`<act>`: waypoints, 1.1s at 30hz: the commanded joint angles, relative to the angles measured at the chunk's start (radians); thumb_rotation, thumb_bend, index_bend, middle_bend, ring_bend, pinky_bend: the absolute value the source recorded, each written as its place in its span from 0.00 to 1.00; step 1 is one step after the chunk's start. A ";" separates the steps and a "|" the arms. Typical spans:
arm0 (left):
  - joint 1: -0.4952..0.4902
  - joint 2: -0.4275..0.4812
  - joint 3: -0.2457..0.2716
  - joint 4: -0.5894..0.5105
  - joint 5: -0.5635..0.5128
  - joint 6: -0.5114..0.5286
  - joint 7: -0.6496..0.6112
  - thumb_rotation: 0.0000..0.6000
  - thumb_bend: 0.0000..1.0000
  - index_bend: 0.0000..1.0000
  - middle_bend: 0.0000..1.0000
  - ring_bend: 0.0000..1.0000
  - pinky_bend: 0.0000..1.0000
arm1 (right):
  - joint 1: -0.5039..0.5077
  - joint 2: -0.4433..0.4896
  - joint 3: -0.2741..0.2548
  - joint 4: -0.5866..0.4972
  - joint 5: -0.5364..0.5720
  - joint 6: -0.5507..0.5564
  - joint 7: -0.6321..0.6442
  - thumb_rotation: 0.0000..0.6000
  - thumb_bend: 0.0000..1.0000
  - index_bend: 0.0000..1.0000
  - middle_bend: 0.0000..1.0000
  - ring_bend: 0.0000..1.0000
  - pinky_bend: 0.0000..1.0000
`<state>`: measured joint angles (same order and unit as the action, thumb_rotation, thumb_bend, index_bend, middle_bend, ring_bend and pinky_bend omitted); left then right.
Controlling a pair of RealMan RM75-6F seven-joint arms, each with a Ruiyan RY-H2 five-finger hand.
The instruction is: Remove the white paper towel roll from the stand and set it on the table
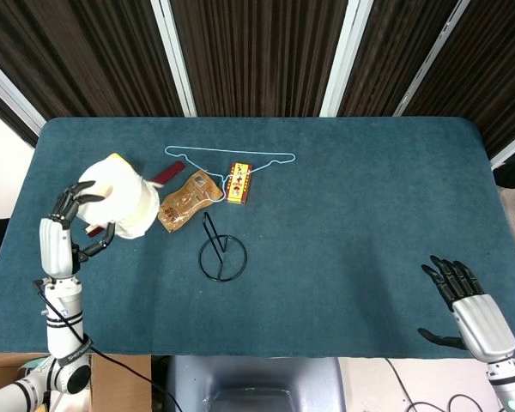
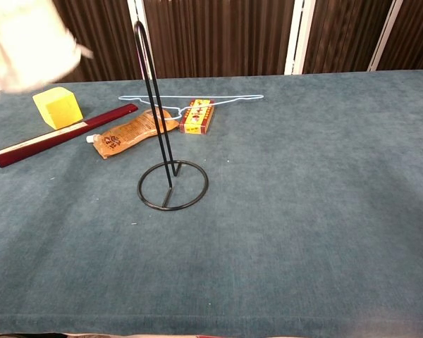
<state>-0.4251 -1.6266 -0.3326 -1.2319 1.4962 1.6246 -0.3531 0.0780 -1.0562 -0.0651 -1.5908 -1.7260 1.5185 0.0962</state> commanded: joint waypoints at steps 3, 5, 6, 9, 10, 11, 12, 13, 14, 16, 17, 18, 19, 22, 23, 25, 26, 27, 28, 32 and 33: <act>0.035 -0.146 0.129 0.263 -0.011 -0.062 -0.083 1.00 0.60 0.82 0.81 0.78 0.81 | 0.004 -0.004 -0.001 -0.003 0.001 -0.014 -0.011 1.00 0.06 0.00 0.00 0.00 0.00; 0.044 -0.188 0.157 0.329 0.000 -0.060 -0.091 1.00 0.59 0.81 0.78 0.73 0.70 | 0.010 -0.004 -0.002 -0.006 0.005 -0.029 -0.015 1.00 0.06 0.00 0.00 0.00 0.00; 0.047 -0.206 0.167 0.356 0.006 -0.056 -0.097 1.00 0.59 0.80 0.77 0.71 0.63 | 0.011 -0.004 -0.002 -0.008 0.007 -0.033 -0.017 1.00 0.06 0.00 0.00 0.00 0.00; 0.047 -0.255 0.188 0.435 0.025 -0.045 -0.112 1.00 0.58 0.76 0.73 0.64 0.48 | 0.012 -0.005 0.000 -0.011 0.011 -0.035 -0.022 1.00 0.06 0.00 0.00 0.00 0.00; 0.046 -0.265 0.190 0.449 0.027 -0.045 -0.119 1.00 0.58 0.74 0.72 0.62 0.46 | 0.011 -0.005 0.001 -0.011 0.012 -0.034 -0.022 1.00 0.06 0.00 0.00 0.00 0.00; 0.044 -0.275 0.193 0.464 0.030 -0.045 -0.120 1.00 0.57 0.72 0.68 0.59 0.42 | 0.011 -0.005 0.001 -0.011 0.012 -0.034 -0.023 1.00 0.06 0.00 0.00 0.00 0.00; 0.040 -0.284 0.199 0.483 0.035 -0.047 -0.119 1.00 0.57 0.69 0.64 0.55 0.39 | 0.011 -0.006 0.001 -0.011 0.012 -0.034 -0.024 1.00 0.06 0.00 0.00 0.00 0.00; 0.038 -0.286 0.209 0.496 0.042 -0.057 -0.114 1.00 0.56 0.65 0.59 0.49 0.36 | 0.011 -0.005 0.001 -0.012 0.012 -0.034 -0.024 1.00 0.06 0.00 0.00 0.00 0.00; 0.037 -0.283 0.226 0.508 0.049 -0.080 -0.099 1.00 0.54 0.51 0.43 0.33 0.28 | 0.011 -0.005 0.001 -0.011 0.012 -0.034 -0.024 1.00 0.06 0.00 0.00 0.00 0.00; 0.037 -0.280 0.231 0.509 0.049 -0.091 -0.084 1.00 0.50 0.31 0.23 0.16 0.19 | 0.010 -0.006 0.001 -0.011 0.012 -0.033 -0.024 1.00 0.06 0.00 0.00 0.00 0.00; 0.037 -0.279 0.232 0.508 0.049 -0.093 -0.079 1.00 0.49 0.22 0.15 0.09 0.15 | 0.010 -0.006 0.001 -0.011 0.012 -0.032 -0.024 1.00 0.06 0.00 0.00 0.00 0.00; 0.037 -0.276 0.235 0.507 0.048 -0.099 -0.068 1.00 0.46 0.12 0.08 0.03 0.11 | 0.010 -0.006 0.002 -0.011 0.013 -0.032 -0.024 1.00 0.06 0.00 0.00 0.00 0.00; 0.038 -0.274 0.237 0.502 0.047 -0.104 -0.061 1.00 0.44 0.05 0.03 0.01 0.08 | 0.010 -0.006 0.002 -0.011 0.013 -0.031 -0.024 1.00 0.06 0.00 0.00 0.00 0.00; 0.051 -0.240 0.230 0.428 0.031 -0.108 -0.074 1.00 0.39 0.00 0.00 0.00 0.04 | 0.009 -0.007 0.003 -0.010 0.013 -0.029 -0.024 1.00 0.06 0.00 0.00 0.00 0.00; 0.055 -0.223 0.229 0.397 0.031 -0.105 -0.077 1.00 0.38 0.00 0.00 0.00 0.04 | 0.009 -0.008 0.002 -0.010 0.012 -0.028 -0.026 1.00 0.06 0.00 0.00 0.00 0.00; 0.064 -0.181 0.230 0.324 0.035 -0.091 -0.077 1.00 0.37 0.00 0.00 0.00 0.04 | 0.008 -0.009 0.002 -0.010 0.010 -0.027 -0.028 1.00 0.06 0.00 0.00 0.00 0.00; 0.072 -0.155 0.230 0.279 0.039 -0.078 -0.078 1.00 0.37 0.00 0.00 0.00 0.04 | 0.007 -0.010 0.001 -0.010 0.009 -0.025 -0.031 1.00 0.06 0.00 0.00 0.00 0.00; 0.079 -0.134 0.233 0.242 0.043 -0.069 -0.081 1.00 0.37 0.00 0.00 0.00 0.04 | 0.006 -0.011 0.001 -0.010 0.008 -0.024 -0.033 1.00 0.06 0.00 0.00 0.00 0.00; 0.088 -0.108 0.239 0.202 0.050 -0.058 -0.087 1.00 0.37 0.00 0.00 0.00 0.04 | 0.006 -0.011 0.001 -0.010 0.007 -0.023 -0.035 1.00 0.06 0.00 0.00 0.00 0.00; 0.147 0.029 0.279 0.025 0.108 0.040 -0.101 1.00 0.37 0.00 0.00 0.00 0.04 | 0.002 -0.013 -0.001 -0.010 0.003 -0.016 -0.041 1.00 0.06 0.00 0.00 0.00 0.00; 0.163 0.065 0.295 -0.012 0.127 0.064 -0.111 1.00 0.36 0.00 0.00 0.00 0.04 | 0.001 -0.014 -0.001 -0.010 0.003 -0.015 -0.042 1.00 0.06 0.00 0.00 0.00 0.00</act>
<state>-0.3161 -1.6714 -0.0759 -1.1245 1.5717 1.6083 -0.4423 0.0792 -1.0696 -0.0656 -1.6007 -1.7229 1.5031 0.0543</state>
